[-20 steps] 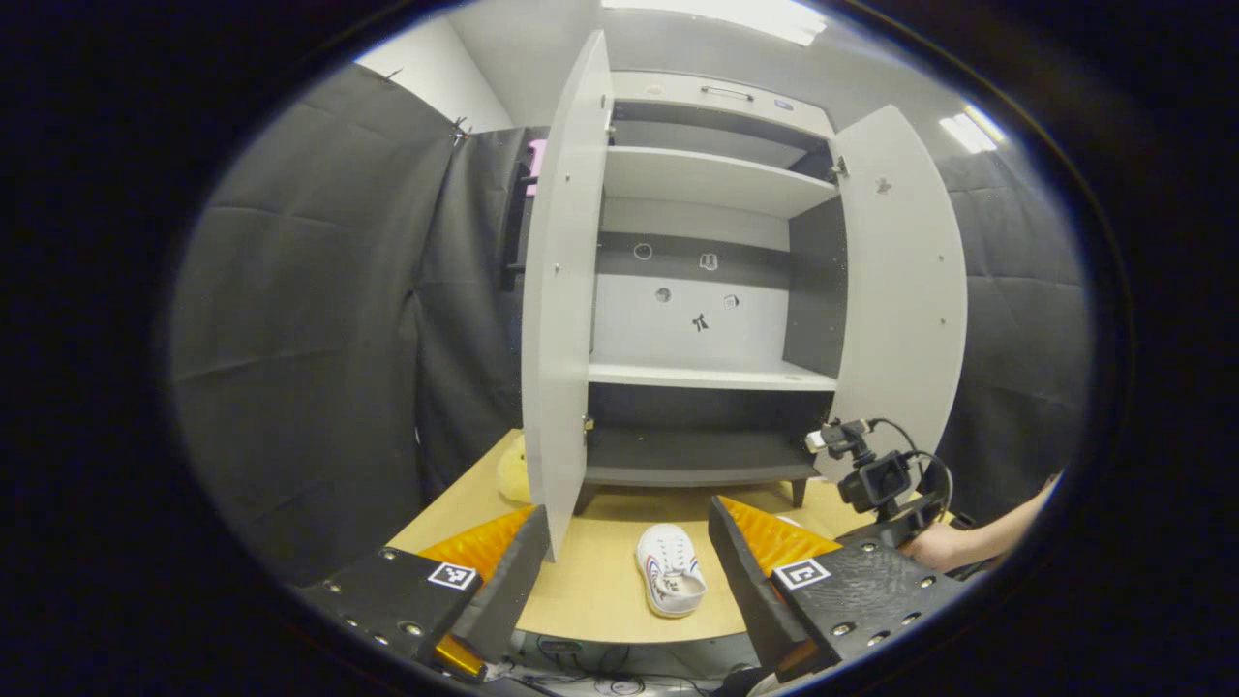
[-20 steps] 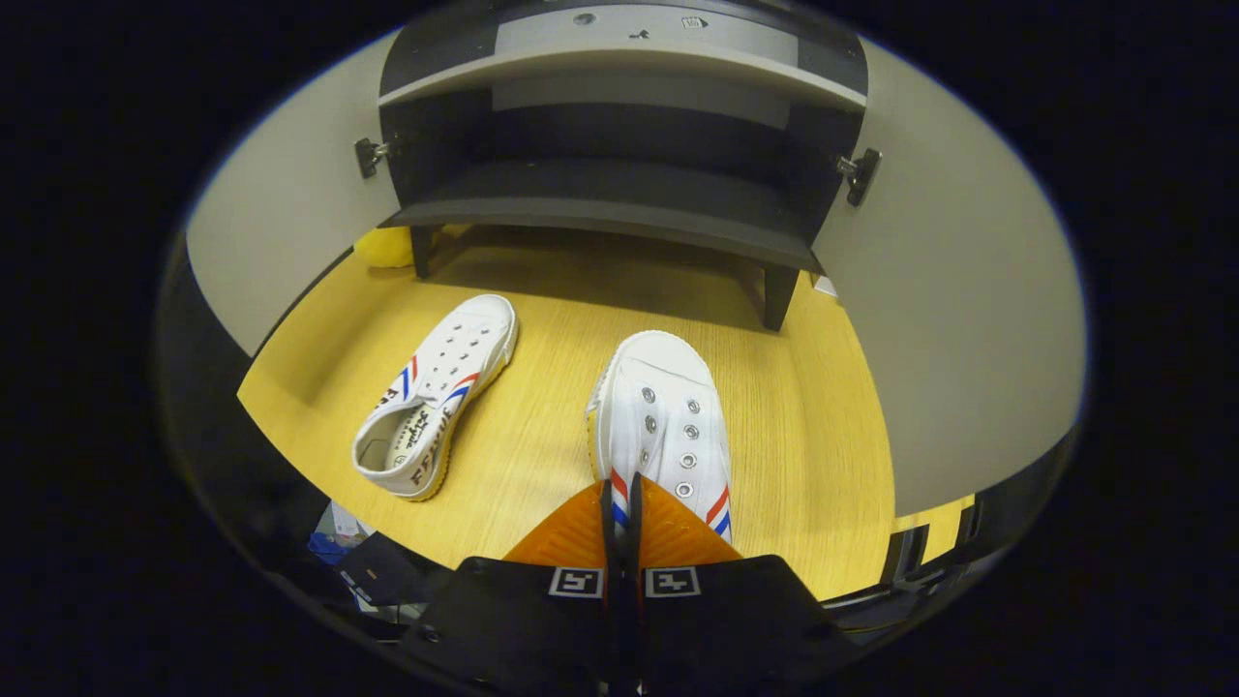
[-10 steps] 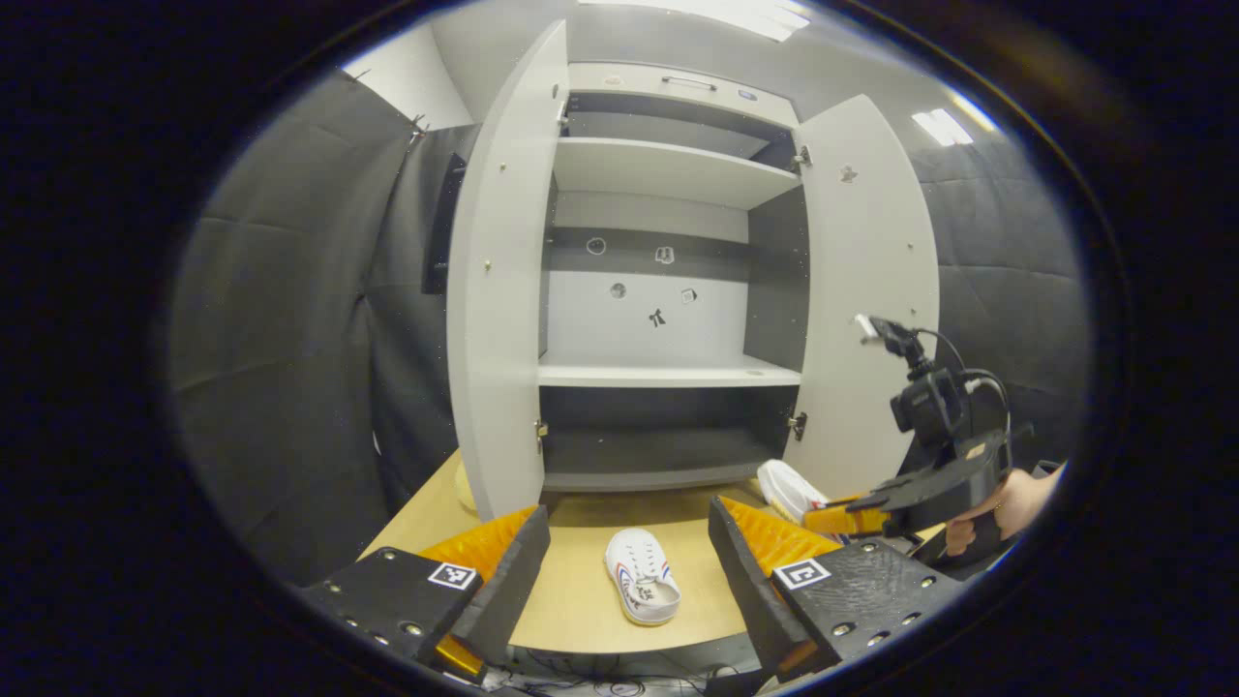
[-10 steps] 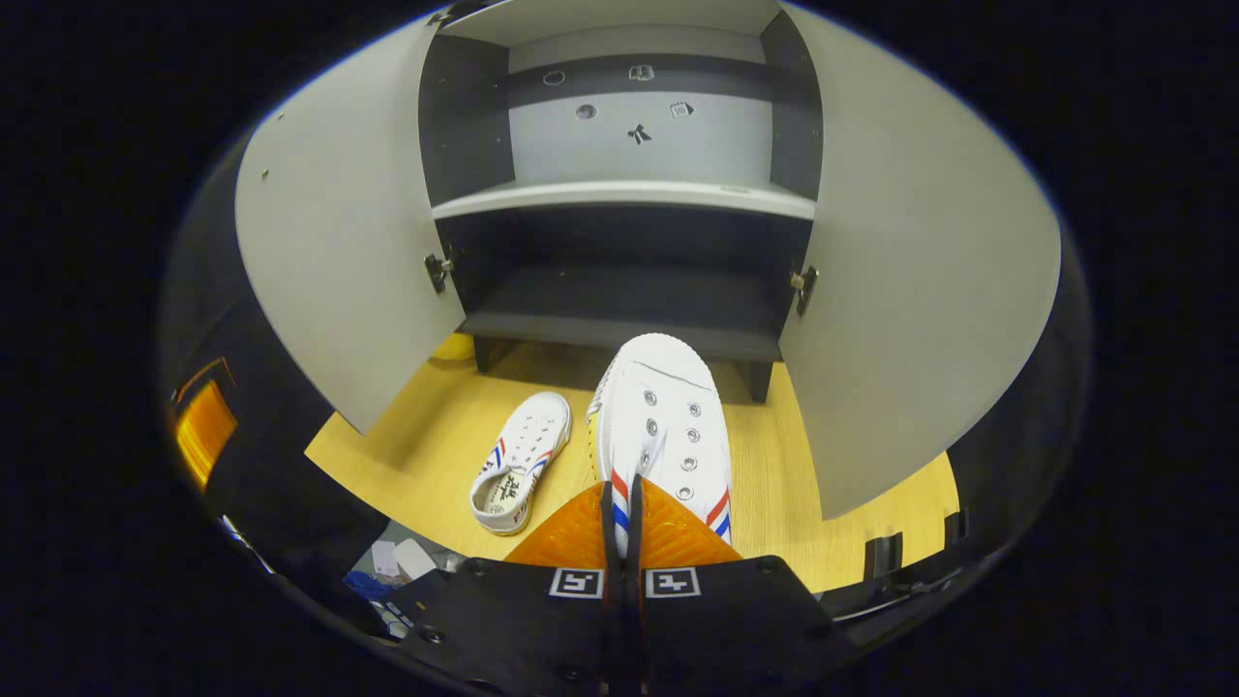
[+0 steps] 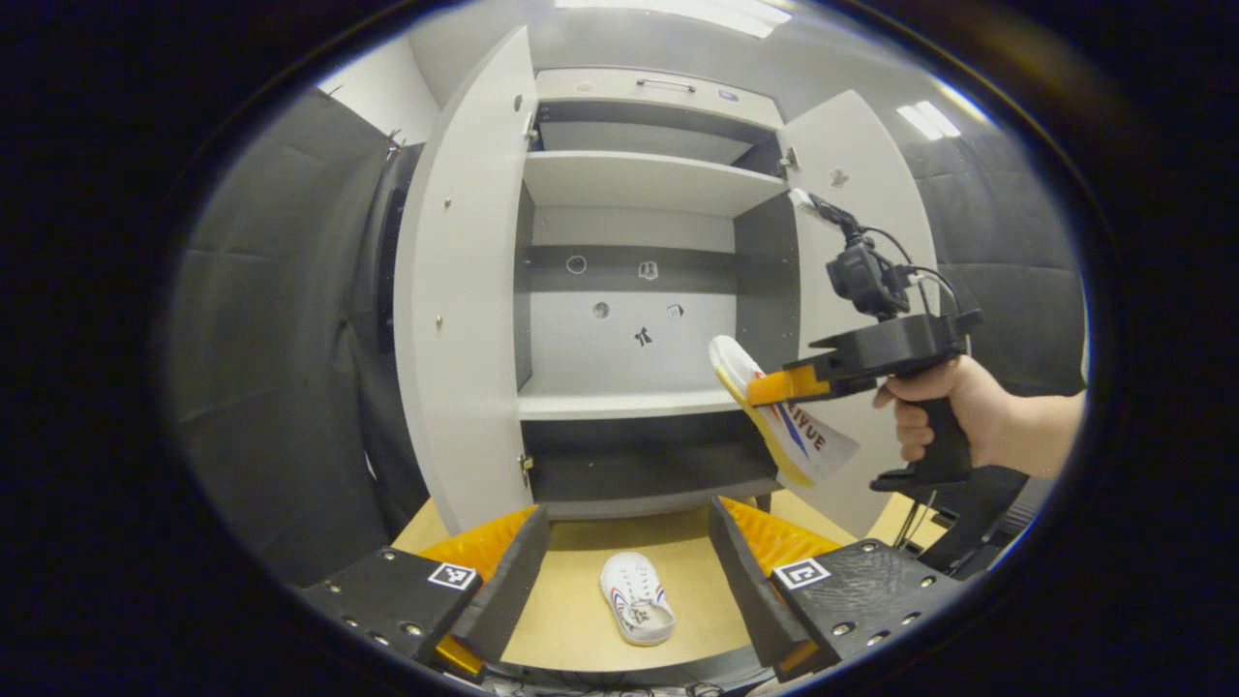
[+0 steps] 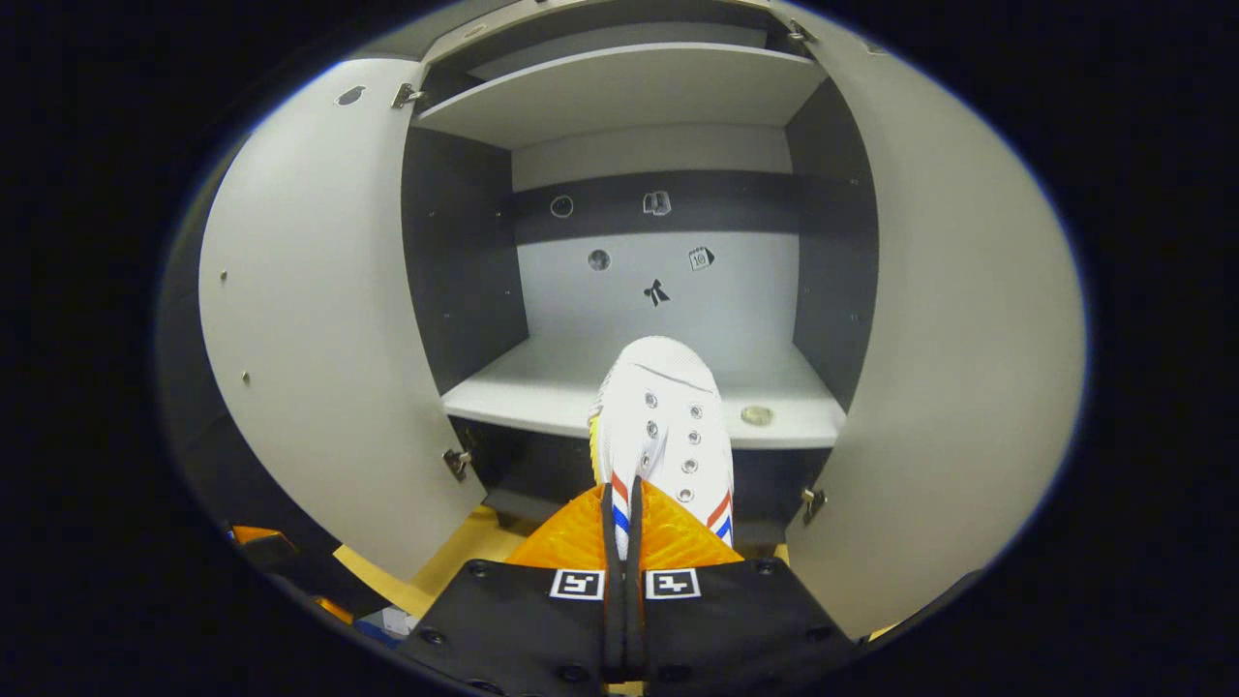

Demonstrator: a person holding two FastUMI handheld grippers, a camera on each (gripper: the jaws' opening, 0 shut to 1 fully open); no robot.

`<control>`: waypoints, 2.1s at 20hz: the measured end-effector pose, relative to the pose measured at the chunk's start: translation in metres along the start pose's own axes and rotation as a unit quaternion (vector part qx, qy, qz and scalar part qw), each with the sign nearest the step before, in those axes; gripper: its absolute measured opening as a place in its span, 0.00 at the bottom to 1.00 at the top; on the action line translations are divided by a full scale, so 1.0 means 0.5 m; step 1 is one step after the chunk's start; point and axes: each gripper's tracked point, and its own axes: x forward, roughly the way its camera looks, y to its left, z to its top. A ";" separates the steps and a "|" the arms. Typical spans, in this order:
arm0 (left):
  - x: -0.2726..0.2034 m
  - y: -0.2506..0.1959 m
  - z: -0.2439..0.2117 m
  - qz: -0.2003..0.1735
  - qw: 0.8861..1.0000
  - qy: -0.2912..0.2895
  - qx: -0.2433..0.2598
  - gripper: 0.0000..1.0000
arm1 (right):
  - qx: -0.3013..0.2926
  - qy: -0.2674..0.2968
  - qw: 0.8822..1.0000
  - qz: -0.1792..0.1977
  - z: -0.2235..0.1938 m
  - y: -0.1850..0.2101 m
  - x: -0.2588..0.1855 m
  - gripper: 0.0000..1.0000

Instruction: Grab one shoe with the right hand and put it into the shoe cabinet, grab the other shoe with the left hand and put it into the shoe cabinet; then close the right door with the right hand and the left door with the left hand.

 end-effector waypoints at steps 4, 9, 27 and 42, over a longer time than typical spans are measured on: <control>0.016 0.012 0.045 0.026 0.998 -0.025 -0.051 0.89 | -0.015 -0.031 0.999 -0.008 0.097 -0.020 0.082 0.01; 0.015 0.056 0.060 0.087 0.995 -0.034 -0.037 0.99 | -0.031 -0.041 0.998 -0.023 0.160 -0.049 0.190 0.01; -0.008 0.147 0.063 0.229 0.972 -0.029 -0.040 0.94 | -0.041 0.031 0.998 -0.046 0.144 -0.087 0.478 0.02; 0.066 0.068 -0.034 0.170 0.985 0.018 -0.037 0.94 | -0.045 0.003 0.999 0.005 0.135 -0.010 0.366 1.00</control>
